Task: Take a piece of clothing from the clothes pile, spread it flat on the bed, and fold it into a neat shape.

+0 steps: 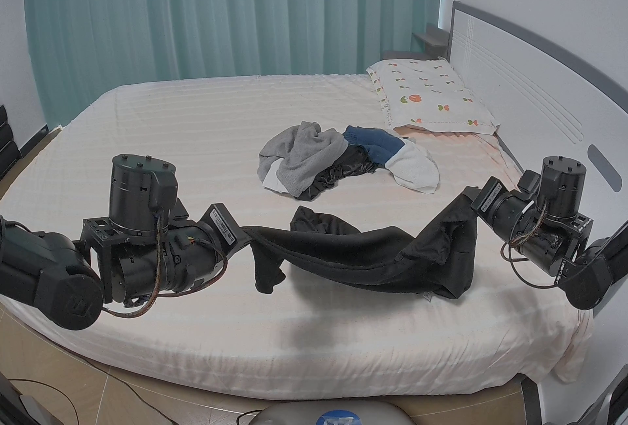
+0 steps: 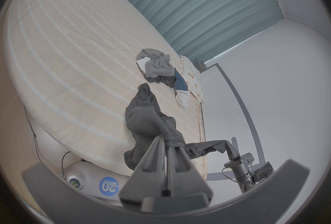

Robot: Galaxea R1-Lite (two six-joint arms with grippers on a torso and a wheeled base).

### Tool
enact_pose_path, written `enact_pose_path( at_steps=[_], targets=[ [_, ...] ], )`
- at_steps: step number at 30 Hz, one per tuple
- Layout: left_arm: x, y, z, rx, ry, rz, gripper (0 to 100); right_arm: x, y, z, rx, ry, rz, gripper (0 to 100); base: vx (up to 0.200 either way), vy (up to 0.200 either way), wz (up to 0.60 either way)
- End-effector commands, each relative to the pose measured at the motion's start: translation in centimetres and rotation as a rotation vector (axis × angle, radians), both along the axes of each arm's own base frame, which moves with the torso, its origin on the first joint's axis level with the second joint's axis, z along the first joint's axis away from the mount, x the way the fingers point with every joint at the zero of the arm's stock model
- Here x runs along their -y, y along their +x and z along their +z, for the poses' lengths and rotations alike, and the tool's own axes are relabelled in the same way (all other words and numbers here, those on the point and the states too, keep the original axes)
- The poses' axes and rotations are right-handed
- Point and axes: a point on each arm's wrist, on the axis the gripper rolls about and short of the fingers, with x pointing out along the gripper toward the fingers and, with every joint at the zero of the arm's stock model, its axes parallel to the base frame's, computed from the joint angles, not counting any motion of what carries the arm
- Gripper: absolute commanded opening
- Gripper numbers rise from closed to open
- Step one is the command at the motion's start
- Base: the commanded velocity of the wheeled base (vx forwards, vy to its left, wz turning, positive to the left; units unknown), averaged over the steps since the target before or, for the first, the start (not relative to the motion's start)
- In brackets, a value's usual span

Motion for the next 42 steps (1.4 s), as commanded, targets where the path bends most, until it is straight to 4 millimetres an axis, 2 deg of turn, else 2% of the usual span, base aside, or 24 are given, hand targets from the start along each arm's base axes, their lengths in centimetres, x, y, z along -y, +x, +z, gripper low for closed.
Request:
enact_pose_path(
  at_steps=[1, 20, 34, 42],
  targets=[
    [-0.2, -0.2, 0.5, 0.017, -0.009, 0.001, 0, -0.1, 0.2, 0.1, 0.005, 0.001, -0.003, 0, 0.000, 0.200, 0.00],
    [-0.4, -0.6, 1.2, 0.035, -0.023, 0.000, 0, -0.5, 0.5, 0.7, 0.051, 0.033, 0.006, 0, 0.000, 0.200, 0.00],
    [-0.4, -0.6, 1.2, 0.035, -0.023, 0.000, 0, -0.5, 0.2, 1.7, 0.098, 0.119, 0.016, 0, 0.000, 0.200, 0.00],
    [-0.3, -0.5, 1.1, 0.032, -0.023, -0.001, 0, -0.5, 0.5, 1.4, 0.081, 0.145, 0.013, 0, 0.000, 0.200, 0.00]
  ],
)
